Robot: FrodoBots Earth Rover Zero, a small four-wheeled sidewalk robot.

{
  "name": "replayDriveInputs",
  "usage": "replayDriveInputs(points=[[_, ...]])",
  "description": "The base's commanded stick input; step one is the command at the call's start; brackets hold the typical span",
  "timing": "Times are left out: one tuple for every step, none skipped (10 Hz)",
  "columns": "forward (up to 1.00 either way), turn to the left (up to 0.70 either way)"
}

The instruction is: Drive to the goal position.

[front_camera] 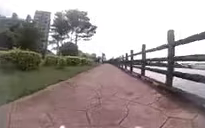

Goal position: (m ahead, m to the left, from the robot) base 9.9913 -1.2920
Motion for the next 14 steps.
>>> replayDriveInputs(points=[[1.00,-0.33],[1.00,-0.33],[1.00,-0.24],[1.00,0.07],[1.00,0.07],[1.00,0.07],[1.00,0.07],[1.00,0.07],[1.00,0.07],[1.00,0.07],[1.00,0.07],[1.00,0.07],[1.00,0.07],[1.00,0.07]])
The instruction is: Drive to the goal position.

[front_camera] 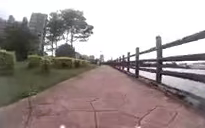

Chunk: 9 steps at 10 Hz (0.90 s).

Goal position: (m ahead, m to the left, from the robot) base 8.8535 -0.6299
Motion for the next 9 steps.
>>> replayDriveInputs(points=[[1.00,0.07],[1.00,0.07],[1.00,0.07],[1.00,0.07],[1.00,0.07],[1.00,0.07],[1.00,0.07],[1.00,0.07],[1.00,0.07]])
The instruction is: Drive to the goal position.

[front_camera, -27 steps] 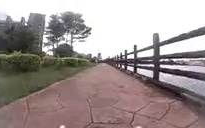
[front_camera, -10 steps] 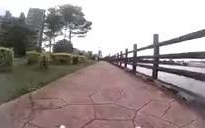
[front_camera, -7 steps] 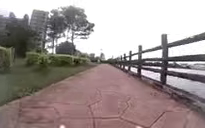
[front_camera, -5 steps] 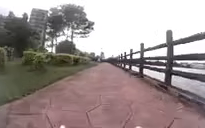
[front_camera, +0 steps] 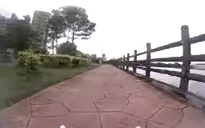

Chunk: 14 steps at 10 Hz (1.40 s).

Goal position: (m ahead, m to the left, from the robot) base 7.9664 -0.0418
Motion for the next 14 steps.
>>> replayDriveInputs(points=[[1.00,0.07],[1.00,-0.22],[1.00,0.06],[1.00,0.07],[1.00,0.07],[1.00,0.07],[1.00,0.07],[1.00,0.07],[1.00,0.07],[1.00,0.07],[1.00,0.07],[1.00,0.07],[1.00,0.07],[1.00,0.07]])
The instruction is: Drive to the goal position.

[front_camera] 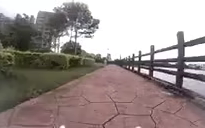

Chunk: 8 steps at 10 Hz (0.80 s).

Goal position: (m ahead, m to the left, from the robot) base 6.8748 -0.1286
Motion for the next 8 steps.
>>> replayDriveInputs(points=[[1.00,0.07],[1.00,0.07],[1.00,0.07],[1.00,-0.22],[1.00,-0.33],[1.00,-0.17],[1.00,0.03],[1.00,0.07]])
